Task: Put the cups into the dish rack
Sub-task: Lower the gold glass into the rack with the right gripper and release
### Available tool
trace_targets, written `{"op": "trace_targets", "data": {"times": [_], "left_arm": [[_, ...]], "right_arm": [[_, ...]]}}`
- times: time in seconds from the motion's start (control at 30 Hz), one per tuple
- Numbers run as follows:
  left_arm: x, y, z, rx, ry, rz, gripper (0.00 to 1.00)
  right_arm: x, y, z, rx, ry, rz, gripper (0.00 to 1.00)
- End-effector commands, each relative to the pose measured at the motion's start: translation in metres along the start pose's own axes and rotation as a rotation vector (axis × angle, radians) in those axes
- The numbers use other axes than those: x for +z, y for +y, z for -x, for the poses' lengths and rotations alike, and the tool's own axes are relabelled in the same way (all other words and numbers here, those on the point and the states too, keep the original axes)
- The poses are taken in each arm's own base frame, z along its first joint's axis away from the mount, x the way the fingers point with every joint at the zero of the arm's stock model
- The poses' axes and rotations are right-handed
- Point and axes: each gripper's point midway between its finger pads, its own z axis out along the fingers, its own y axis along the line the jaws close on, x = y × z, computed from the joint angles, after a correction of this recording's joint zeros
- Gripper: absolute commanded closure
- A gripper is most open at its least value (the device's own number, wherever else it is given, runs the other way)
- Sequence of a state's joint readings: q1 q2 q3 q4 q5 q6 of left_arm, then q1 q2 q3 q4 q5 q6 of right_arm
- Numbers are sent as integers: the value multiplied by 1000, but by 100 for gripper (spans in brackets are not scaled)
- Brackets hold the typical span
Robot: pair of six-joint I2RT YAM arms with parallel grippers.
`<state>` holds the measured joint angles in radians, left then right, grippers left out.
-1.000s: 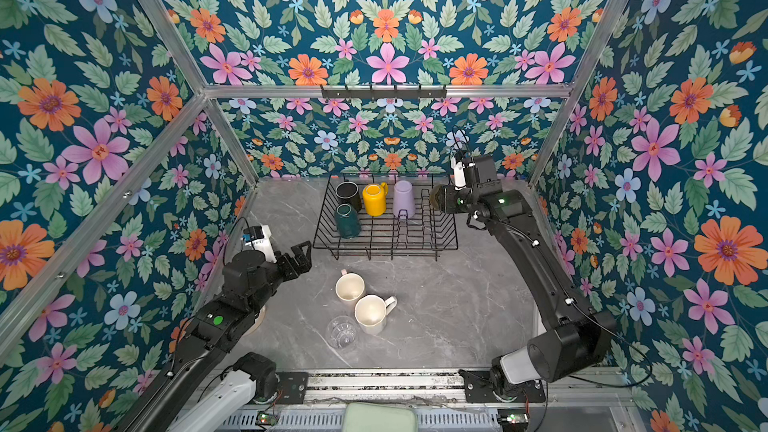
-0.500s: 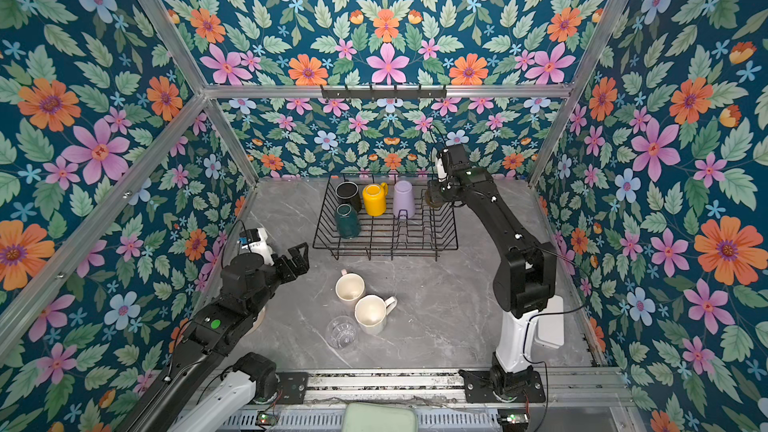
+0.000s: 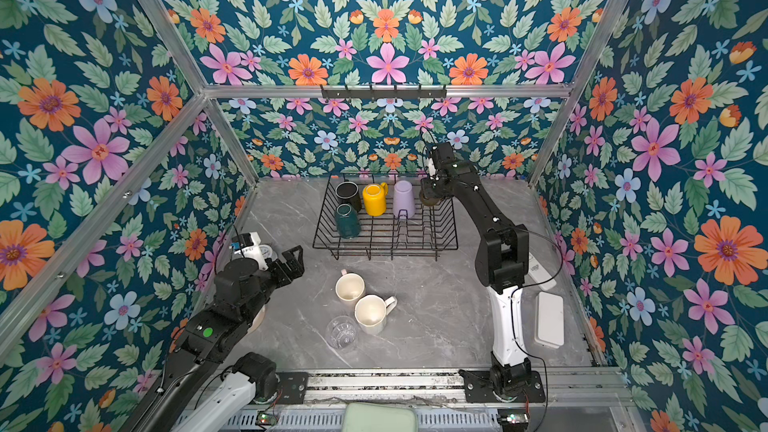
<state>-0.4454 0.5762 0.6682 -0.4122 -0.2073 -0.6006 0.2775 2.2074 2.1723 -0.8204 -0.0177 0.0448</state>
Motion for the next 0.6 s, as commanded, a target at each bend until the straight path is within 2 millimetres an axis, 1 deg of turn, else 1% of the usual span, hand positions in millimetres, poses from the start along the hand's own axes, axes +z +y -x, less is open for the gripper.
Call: {"op": "trace_targets", "data": {"times": [0.0,0.13,0.37,0.5,0.57], "left_arm": [[-2,2,0,-8,0,7,0],[-2,3,-3,-15,11,7,0],[-6,2,-4,-32,25,1,0],[-10,5,-6,-41,32,9,0],[-12,8,-8,-47,38,17,0]], "right_arm": [[10,-2,-7,-17,47,-14,100],[25,-3,-9,-21,69,-17,100],[42,-5,-14,-24,102,-25,100],[46,-4,-15,-21,108,-21,62],[46,-3,-16,-19,109,-15,49]]}}
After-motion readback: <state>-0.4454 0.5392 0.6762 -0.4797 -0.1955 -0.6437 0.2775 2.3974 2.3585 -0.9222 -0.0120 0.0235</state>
